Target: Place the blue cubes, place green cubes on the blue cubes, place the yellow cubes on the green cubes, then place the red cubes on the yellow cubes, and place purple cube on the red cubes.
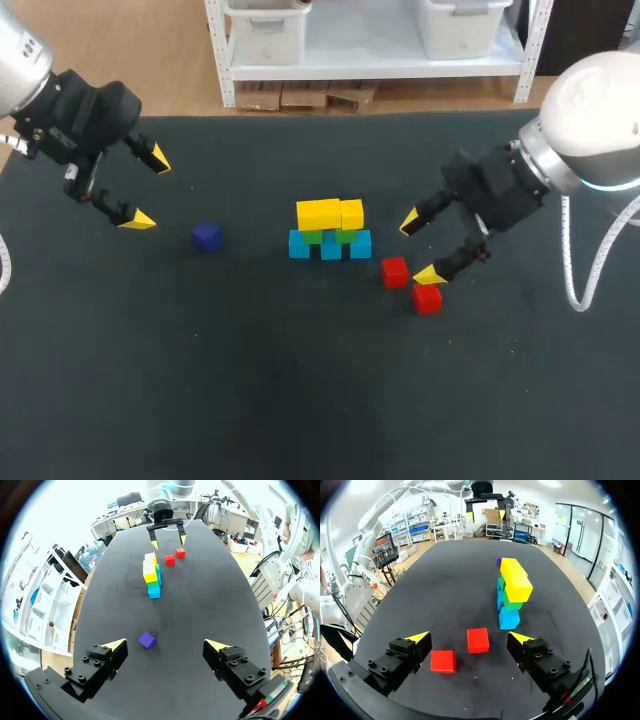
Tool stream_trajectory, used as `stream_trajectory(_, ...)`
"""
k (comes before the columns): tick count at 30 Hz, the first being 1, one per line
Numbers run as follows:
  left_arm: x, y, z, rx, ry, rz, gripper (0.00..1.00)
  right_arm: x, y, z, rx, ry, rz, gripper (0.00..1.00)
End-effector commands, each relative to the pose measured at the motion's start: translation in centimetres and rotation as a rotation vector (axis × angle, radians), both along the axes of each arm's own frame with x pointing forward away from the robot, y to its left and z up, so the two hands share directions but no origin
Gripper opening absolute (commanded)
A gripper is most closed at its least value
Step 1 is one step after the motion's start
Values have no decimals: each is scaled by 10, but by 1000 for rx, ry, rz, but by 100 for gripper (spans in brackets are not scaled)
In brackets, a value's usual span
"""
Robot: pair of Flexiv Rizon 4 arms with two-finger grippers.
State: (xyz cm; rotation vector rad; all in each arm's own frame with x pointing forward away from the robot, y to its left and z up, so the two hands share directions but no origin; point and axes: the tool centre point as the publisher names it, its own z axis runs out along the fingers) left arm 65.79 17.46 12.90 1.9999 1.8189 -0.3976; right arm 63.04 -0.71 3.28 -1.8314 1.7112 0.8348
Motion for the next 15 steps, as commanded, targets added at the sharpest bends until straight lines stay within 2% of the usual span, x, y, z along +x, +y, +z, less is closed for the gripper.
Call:
stream_trajectory(1,1,1,-1,-3,-1,-4,100,13,10,-9,4,16,24,92)
stream_trajectory(5,1,1,-1,-3,-1,-4,100,18,15,-11,4,16,28,80)
stream_trajectory(7,1,1,-1,-3,-1,-4,100,20,17,-12,5,16,29,69)
stream_trajectory(15,1,1,-1,-3,-1,-4,100,16,20,-17,10,36,35,67)
